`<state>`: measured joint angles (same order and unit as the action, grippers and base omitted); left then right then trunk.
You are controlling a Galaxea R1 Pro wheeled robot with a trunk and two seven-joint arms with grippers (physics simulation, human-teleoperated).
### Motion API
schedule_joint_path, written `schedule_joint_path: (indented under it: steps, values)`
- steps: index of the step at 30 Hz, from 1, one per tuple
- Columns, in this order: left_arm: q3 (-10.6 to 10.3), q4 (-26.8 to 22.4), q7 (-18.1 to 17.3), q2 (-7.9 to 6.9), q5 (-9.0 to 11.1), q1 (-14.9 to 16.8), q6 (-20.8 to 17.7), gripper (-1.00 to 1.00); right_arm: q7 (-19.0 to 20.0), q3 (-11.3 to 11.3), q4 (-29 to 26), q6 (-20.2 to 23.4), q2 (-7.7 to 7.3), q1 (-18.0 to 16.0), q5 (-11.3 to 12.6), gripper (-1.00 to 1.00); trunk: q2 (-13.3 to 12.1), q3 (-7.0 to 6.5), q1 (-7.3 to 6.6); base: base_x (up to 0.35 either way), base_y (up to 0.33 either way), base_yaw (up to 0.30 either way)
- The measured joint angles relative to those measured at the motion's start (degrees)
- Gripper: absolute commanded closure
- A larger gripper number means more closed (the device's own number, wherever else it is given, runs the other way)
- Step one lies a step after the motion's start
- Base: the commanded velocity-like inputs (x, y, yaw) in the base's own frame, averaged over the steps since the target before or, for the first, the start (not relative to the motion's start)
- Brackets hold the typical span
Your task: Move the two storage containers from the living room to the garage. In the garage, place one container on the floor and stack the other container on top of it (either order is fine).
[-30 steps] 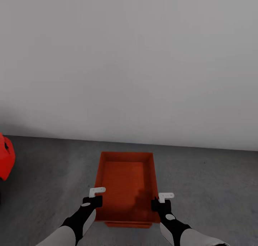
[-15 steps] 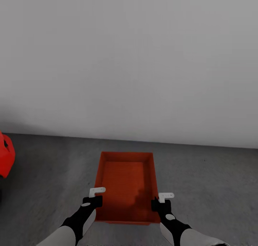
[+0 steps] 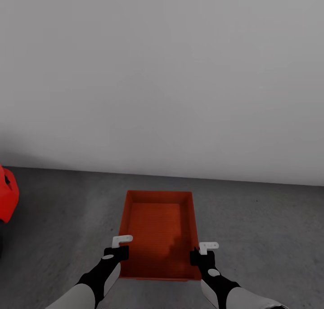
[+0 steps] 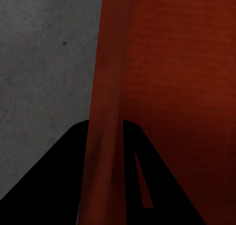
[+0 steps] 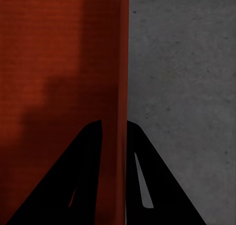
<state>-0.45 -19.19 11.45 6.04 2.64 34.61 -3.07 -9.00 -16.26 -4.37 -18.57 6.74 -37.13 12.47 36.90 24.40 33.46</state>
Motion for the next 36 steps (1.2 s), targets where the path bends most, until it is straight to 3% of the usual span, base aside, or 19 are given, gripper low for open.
schedule_joint_path:
  steps: [19, 36]
  values:
    - [0.0, 0.0, 0.0, 0.00, 0.0, 0.0, 0.0, 1.00, 0.0, -0.1, 0.0, 0.0, 0.02, 0.0, 0.2, 1.00, 0.0, 0.00, 0.00, 0.000, 0.000, 0.000]
    - [0.0, 0.0, 0.0, 0.00, -0.1, 0.0, -0.1, 1.00, 0.0, -0.1, 0.1, 0.0, 0.03, 0.0, 0.3, 1.00, 6.8, 3.06, 3.73, 0.000, 0.000, 0.000]
